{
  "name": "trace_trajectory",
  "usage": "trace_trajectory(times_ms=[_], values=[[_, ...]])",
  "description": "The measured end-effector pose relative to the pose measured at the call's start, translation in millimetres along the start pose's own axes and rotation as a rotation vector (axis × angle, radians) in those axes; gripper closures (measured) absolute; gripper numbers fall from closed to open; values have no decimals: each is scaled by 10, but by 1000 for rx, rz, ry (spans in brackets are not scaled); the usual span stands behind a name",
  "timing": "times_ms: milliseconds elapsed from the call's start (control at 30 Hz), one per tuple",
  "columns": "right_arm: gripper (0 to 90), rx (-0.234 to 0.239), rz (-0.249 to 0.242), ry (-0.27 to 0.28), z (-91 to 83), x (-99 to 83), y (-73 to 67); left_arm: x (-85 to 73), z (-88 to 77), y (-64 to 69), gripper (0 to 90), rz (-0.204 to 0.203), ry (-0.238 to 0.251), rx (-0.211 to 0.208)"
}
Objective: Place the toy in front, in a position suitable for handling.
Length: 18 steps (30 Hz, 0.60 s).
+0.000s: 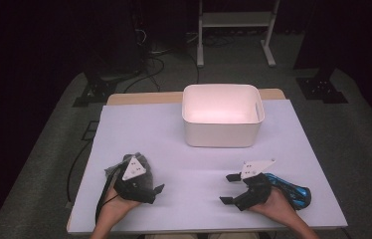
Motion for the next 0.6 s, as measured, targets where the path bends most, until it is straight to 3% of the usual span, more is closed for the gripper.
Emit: trace_trajectory(times_ms=[267,400,600], values=[[183,22,13,6,-15,104,5,8,-10,-21,41,-20,10,6],[183,34,27,-17,-68,166,35,0,-20,-38,40,-22,9,7],[182,21,5,-52,-183,257,78,1,-22,-23,40,-18,11,1]])
Point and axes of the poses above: each handheld gripper's, and its own axes: z roughly forward along the jaws, x roughly out of its top, y roughly to its right, the point moved 8 cm from there along z, roughly forward along the jaws, and after that the axes turned 13 degrees about y, right-handed, at the moved point
